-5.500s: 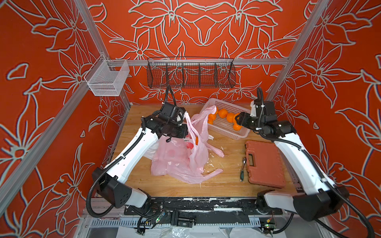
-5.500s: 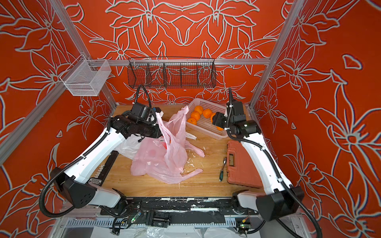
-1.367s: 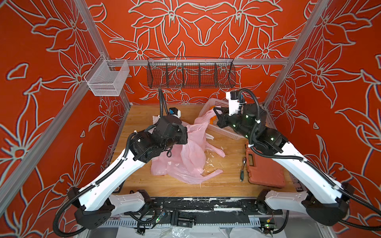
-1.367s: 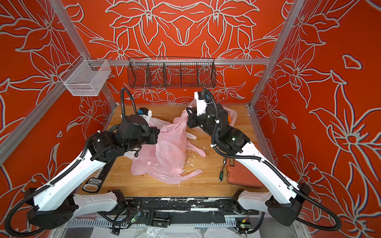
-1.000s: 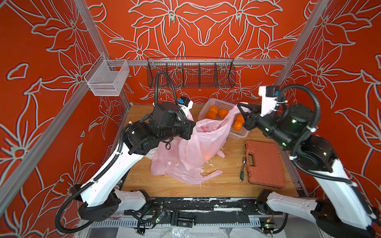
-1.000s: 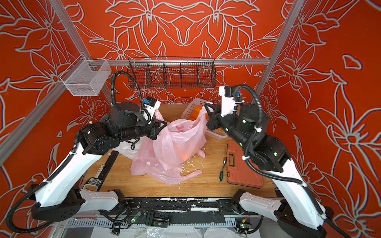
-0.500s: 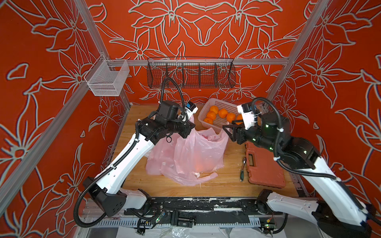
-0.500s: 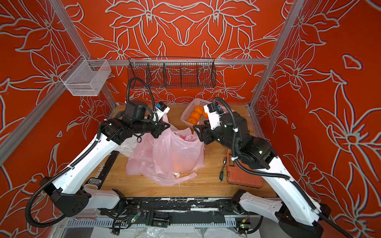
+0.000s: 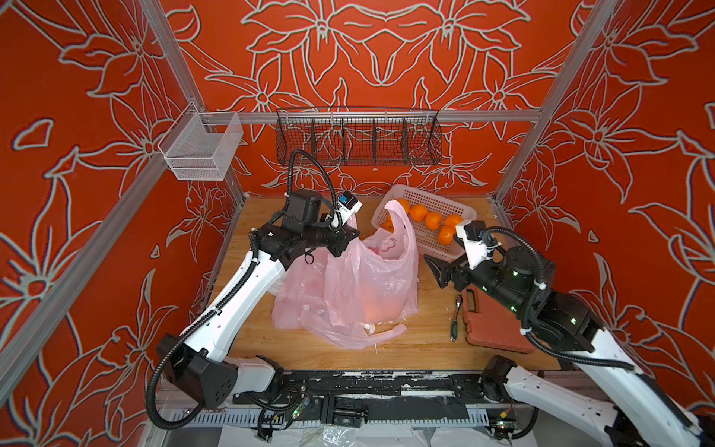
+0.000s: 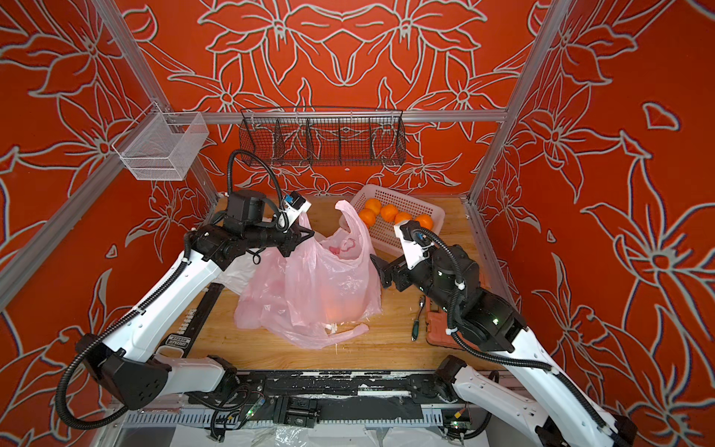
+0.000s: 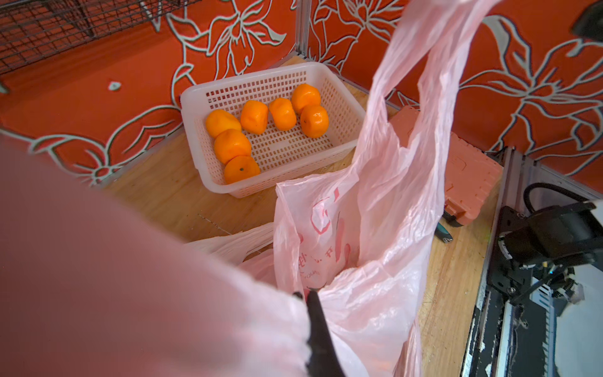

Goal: Place the oranges into plastic bags & tie knots
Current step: Adjust the plastic bag at the center of the board, then tie the plastic bag at the center of the board.

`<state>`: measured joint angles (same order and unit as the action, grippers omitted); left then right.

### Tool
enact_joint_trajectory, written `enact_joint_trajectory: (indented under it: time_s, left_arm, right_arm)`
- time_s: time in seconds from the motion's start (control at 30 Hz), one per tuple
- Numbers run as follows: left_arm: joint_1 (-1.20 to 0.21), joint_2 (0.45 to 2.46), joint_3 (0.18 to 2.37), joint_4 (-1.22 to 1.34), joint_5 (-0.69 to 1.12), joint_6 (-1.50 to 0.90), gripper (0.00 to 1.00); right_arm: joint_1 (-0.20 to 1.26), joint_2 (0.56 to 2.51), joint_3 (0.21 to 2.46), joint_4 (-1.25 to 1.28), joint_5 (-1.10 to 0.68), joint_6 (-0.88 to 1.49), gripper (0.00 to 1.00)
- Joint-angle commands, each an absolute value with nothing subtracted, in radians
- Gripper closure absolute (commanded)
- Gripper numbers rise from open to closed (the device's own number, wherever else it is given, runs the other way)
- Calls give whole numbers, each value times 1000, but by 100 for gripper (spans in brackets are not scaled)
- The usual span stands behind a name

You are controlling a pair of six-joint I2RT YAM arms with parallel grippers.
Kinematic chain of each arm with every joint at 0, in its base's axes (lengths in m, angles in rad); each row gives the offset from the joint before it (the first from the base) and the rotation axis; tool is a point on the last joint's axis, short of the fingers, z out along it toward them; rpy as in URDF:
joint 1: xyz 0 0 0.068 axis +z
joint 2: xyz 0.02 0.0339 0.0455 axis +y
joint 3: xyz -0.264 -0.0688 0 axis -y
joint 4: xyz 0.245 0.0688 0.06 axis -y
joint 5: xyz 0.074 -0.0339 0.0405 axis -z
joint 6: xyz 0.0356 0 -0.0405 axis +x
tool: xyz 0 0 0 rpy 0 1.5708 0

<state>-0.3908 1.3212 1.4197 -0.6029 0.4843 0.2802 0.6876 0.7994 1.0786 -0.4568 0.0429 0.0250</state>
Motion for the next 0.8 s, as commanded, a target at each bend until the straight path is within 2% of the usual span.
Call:
enact_joint_trajectory:
  time_s: [0.0, 0.1, 0.27, 0.47, 0.67, 0.77]
  left_arm:
    - [-380, 1268, 1382, -553, 558, 338, 100]
    - [-377, 1250, 1364, -546, 565, 352, 100]
    - [-373, 1245, 1371, -565, 600, 368, 100]
    - [-371, 1246, 1395, -595, 603, 384, 100]
    - [-371, 1253, 1410, -604, 625, 395, 100]
    - [-371, 1260, 1420, -623, 635, 398, 100]
  right_arm:
    - [572, 848, 1043, -337, -244, -29, 2]
    - [420, 909, 1022, -199, -605, -4, 2]
    - [288, 1060, 1070, -73, -1023, -8, 2]
    - [188, 1169, 1159, -130, -1268, -110, 2]
    - [182, 1266, 1265, -353, -1349, -331, 2]
    - [176, 1318, 1301, -375, -1360, -361, 2]
